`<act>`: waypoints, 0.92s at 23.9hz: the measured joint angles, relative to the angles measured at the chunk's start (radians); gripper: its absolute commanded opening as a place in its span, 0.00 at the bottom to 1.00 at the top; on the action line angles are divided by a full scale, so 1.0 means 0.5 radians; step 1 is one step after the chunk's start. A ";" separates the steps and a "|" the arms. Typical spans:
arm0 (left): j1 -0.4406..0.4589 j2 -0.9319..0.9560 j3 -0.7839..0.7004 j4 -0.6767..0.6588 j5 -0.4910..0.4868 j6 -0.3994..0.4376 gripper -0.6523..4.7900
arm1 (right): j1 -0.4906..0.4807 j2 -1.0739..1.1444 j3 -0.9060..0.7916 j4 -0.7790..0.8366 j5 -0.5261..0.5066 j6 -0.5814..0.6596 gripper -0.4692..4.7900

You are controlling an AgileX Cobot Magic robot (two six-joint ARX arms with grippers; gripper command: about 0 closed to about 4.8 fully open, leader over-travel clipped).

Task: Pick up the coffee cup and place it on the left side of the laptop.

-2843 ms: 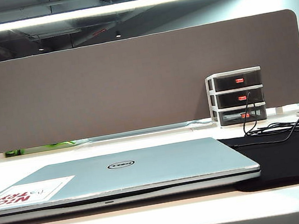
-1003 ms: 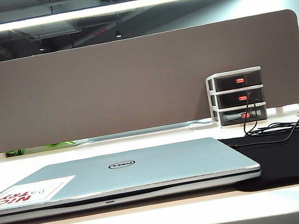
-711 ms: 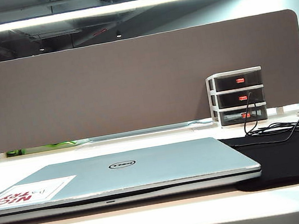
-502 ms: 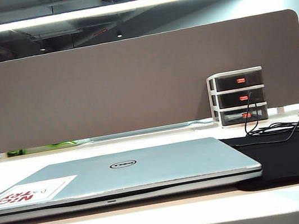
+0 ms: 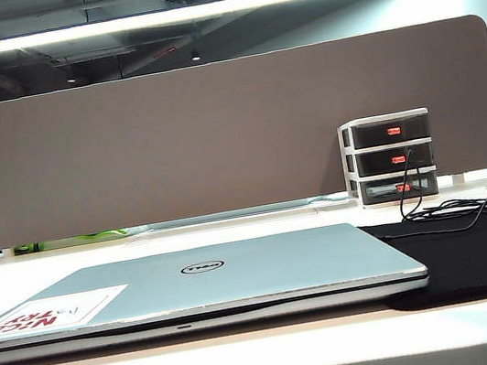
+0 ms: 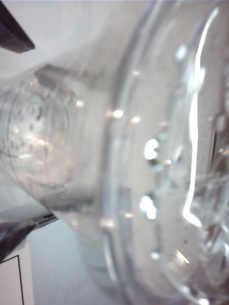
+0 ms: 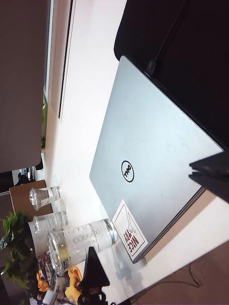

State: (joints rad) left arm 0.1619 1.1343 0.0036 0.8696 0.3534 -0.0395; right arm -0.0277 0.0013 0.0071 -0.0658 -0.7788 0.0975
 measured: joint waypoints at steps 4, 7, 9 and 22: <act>0.000 -0.579 0.004 -0.485 -0.092 0.002 1.00 | 0.000 0.000 0.000 0.000 0.000 0.000 0.09; 0.000 -0.933 0.004 -0.845 -0.137 -0.018 1.00 | 0.000 0.000 0.000 0.000 0.001 0.000 0.09; 0.000 -1.109 0.003 -1.050 -0.140 -0.087 1.00 | 0.000 0.000 0.000 0.001 0.002 0.000 0.09; -0.056 -2.109 0.003 -1.772 -0.208 -0.359 0.69 | 0.001 0.000 0.000 0.000 0.002 0.000 0.09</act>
State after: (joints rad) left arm 0.1337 0.0799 0.0051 -0.0166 0.2497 -0.2192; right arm -0.0273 0.0013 0.0071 -0.0658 -0.7776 0.0975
